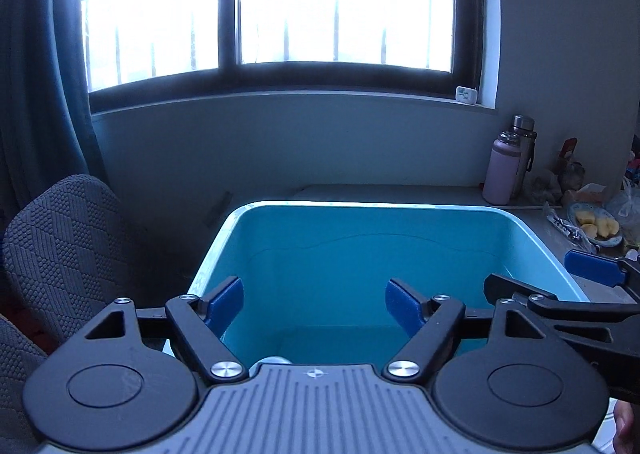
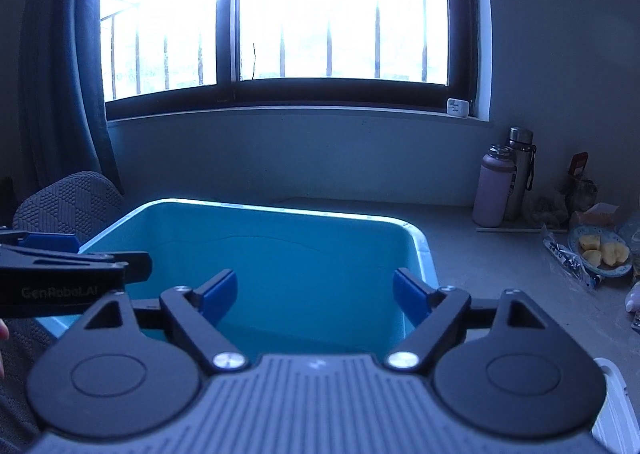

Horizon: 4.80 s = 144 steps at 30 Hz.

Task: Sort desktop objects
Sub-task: 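Open the left gripper to drop the tub into the bin, then grasp the remaining red canister with the right gripper, then carry the red canister over the teal bin and release it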

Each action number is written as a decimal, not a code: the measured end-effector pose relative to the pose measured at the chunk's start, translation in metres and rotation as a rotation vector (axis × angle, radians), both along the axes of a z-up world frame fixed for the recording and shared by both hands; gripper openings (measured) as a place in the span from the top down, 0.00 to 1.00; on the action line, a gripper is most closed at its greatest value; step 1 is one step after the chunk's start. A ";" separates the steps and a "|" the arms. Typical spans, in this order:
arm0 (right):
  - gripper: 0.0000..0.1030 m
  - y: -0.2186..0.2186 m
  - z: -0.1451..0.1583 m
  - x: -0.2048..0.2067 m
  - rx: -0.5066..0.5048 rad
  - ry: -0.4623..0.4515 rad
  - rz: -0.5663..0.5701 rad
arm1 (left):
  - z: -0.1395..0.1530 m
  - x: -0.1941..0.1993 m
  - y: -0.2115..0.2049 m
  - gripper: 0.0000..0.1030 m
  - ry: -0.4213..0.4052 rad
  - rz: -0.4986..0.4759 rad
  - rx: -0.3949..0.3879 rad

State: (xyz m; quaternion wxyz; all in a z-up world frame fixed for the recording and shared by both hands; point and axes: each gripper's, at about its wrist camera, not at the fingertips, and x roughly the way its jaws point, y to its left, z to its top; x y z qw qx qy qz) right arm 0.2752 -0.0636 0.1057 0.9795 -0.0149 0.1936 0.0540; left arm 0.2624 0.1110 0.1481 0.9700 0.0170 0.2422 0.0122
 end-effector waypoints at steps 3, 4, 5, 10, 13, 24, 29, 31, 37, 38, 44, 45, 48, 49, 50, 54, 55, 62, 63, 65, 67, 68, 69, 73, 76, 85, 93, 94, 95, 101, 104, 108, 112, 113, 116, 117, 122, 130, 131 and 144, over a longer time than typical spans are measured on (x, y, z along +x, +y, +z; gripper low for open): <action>0.17 0.002 0.006 -0.017 -0.008 -0.017 -0.008 | 0.006 -0.020 0.001 0.19 -0.017 -0.008 0.008; 0.16 0.002 0.007 -0.023 -0.013 -0.024 -0.010 | 0.008 -0.027 0.001 0.19 -0.024 -0.009 0.009; 0.15 0.003 0.008 -0.030 -0.017 -0.031 -0.011 | 0.010 -0.035 0.002 0.18 -0.032 -0.008 0.008; 0.13 0.006 0.008 -0.065 -0.036 -0.052 -0.019 | 0.012 -0.078 0.003 0.16 -0.050 -0.006 0.011; 0.13 0.008 0.005 -0.088 -0.036 -0.046 -0.025 | 0.008 -0.105 0.006 0.13 -0.051 0.003 0.014; 0.10 0.010 -0.031 -0.166 -0.029 0.001 -0.044 | -0.041 -0.192 0.006 0.11 0.008 0.029 0.006; 0.09 0.008 -0.055 -0.191 -0.028 0.022 -0.055 | -0.069 -0.216 0.008 0.11 0.037 0.041 0.001; 0.09 0.006 -0.065 -0.199 -0.022 0.025 -0.055 | -0.079 -0.223 0.009 0.11 0.041 0.051 0.001; 0.09 -0.003 -0.090 -0.216 -0.018 0.038 -0.066 | -0.107 -0.233 0.006 0.11 0.058 0.053 0.003; 0.09 -0.004 -0.094 -0.218 -0.023 0.035 -0.068 | -0.111 -0.233 0.005 0.11 0.064 0.057 0.004; 0.09 -0.010 -0.111 -0.224 0.001 0.058 -0.088 | -0.128 -0.237 0.000 0.11 0.087 0.067 0.002; 0.09 -0.011 -0.113 -0.224 0.005 0.058 -0.090 | -0.130 -0.237 0.000 0.11 0.090 0.067 0.004; 0.09 -0.011 -0.117 -0.222 0.016 0.057 -0.093 | -0.134 -0.234 -0.003 0.11 0.104 0.067 0.014; 0.09 -0.011 -0.118 -0.221 0.017 0.060 -0.092 | -0.135 -0.233 -0.002 0.11 0.105 0.069 0.013; 0.09 -0.011 -0.119 -0.219 0.017 0.060 -0.092 | -0.135 -0.232 -0.002 0.11 0.105 0.071 0.011; 0.09 -0.013 -0.123 -0.213 0.021 0.067 -0.097 | -0.136 -0.226 -0.003 0.11 0.106 0.065 0.008; 0.09 -0.014 -0.124 -0.212 0.021 0.068 -0.099 | -0.136 -0.225 -0.003 0.11 0.107 0.065 0.009; 0.09 -0.012 -0.128 -0.193 0.016 0.075 -0.087 | -0.138 -0.213 -0.008 0.11 0.112 0.058 0.016; 0.09 -0.011 -0.129 -0.190 0.014 0.077 -0.085 | -0.138 -0.211 -0.008 0.11 0.110 0.055 0.018; 0.09 -0.011 -0.129 -0.184 0.012 0.074 -0.082 | -0.139 -0.208 -0.008 0.11 0.109 0.056 0.025; 0.09 -0.010 -0.129 -0.178 0.011 0.073 -0.079 | -0.140 -0.203 -0.007 0.11 0.114 0.063 0.030; 0.09 -0.009 -0.129 -0.175 0.010 0.075 -0.080 | -0.140 -0.202 -0.007 0.11 0.116 0.064 0.029; 0.09 -0.009 -0.130 -0.173 0.011 0.077 -0.079 | -0.140 -0.200 -0.006 0.11 0.118 0.066 0.027; 0.09 -0.009 -0.131 -0.162 0.014 0.084 -0.074 | -0.141 -0.191 -0.004 0.11 0.128 0.080 0.020; 0.09 -0.008 -0.133 -0.154 0.014 0.093 -0.067 | -0.142 -0.185 -0.003 0.11 0.129 0.085 0.021; 0.09 -0.006 -0.137 -0.129 0.014 0.108 -0.062 | -0.142 -0.165 -0.001 0.11 0.133 0.102 0.019; 0.09 -0.003 -0.141 -0.112 0.012 0.115 -0.065 | -0.144 -0.154 0.002 0.11 0.141 0.113 0.020; 0.09 -0.003 -0.141 -0.110 0.014 0.118 -0.067 | -0.144 -0.152 0.003 0.11 0.143 0.113 0.020; 0.09 -0.002 -0.142 -0.108 0.017 0.121 -0.069 | -0.144 -0.151 0.003 0.11 0.147 0.111 0.019; 0.32 0.002 -0.141 -0.102 0.011 0.104 -0.047 | -0.149 -0.147 0.007 0.11 0.157 0.120 0.015; 0.53 0.004 -0.138 -0.100 0.001 0.126 -0.026 | -0.149 -0.147 0.007 0.11 0.153 0.120 0.016; 0.53 0.004 -0.136 -0.103 -0.005 0.134 -0.024 | -0.145 -0.150 0.007 0.11 0.134 0.114 0.014; 0.53 0.004 -0.131 -0.110 -0.008 0.134 -0.026 | -0.142 -0.156 0.007 0.11 0.130 0.112 0.015; 0.53 0.004 -0.130 -0.112 -0.008 0.134 -0.026 | -0.142 -0.158 0.007 0.11 0.128 0.112 0.013; 0.53 0.004 -0.125 -0.119 -0.016 0.124 -0.024 | -0.141 -0.168 0.008 0.11 0.119 0.105 0.008; 0.53 0.004 -0.124 -0.122 -0.019 0.120 -0.023 | -0.140 -0.171 0.008 0.11 0.116 0.102 0.007; 0.53 0.004 -0.112 -0.140 -0.022 0.102 -0.025 | -0.134 -0.190 0.008 0.11 0.092 0.089 0.004; 0.53 0.009 -0.077 -0.165 -0.011 0.070 -0.018 | -0.123 -0.215 0.013 0.11 0.077 0.084 0.001; 0.53 0.009 -0.072 -0.167 -0.009 0.065 -0.019 | -0.123 -0.217 0.014 0.11 0.076 0.085 -0.004; 0.53 0.024 -0.012 -0.169 -0.008 0.007 0.018 | -0.100 -0.225 0.021 0.11 0.050 0.061 -0.022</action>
